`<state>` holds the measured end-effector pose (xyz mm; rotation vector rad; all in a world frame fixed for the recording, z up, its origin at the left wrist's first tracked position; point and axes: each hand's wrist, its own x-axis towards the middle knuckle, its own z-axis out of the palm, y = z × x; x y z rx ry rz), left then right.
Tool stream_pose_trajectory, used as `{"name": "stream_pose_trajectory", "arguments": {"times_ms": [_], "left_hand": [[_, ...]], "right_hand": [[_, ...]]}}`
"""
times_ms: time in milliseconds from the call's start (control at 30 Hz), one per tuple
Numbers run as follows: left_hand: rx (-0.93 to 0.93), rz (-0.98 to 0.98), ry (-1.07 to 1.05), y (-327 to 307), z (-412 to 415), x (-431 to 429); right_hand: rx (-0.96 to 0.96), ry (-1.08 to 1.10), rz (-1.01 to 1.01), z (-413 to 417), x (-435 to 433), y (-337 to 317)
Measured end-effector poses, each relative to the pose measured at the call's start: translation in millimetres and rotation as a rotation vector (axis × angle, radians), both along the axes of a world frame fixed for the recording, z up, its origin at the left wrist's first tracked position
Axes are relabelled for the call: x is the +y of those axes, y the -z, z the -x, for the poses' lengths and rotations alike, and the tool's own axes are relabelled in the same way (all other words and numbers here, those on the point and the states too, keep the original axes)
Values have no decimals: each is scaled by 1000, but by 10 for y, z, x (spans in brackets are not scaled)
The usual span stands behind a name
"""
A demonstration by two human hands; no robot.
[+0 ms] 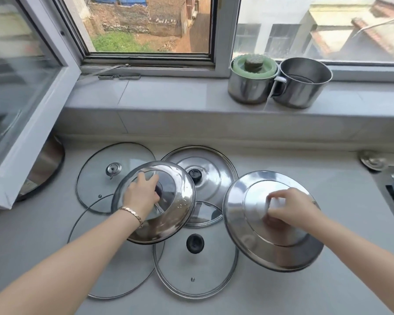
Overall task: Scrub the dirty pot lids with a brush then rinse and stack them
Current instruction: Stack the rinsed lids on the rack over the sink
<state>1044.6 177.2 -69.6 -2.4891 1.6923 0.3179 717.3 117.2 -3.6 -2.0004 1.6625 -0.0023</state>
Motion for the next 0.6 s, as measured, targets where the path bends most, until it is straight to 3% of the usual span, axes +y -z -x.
{"name": "stream_pose_trajectory", "arguments": {"times_ms": [467,600], "left_hand": [[-50,171,105,-314,-110,-87],[-205,-57,164,-320,-107,-117]], "right_hand": [[-22,-10,-22,-89,16,81],[-10,-27,-31,-121,15,104]]}}
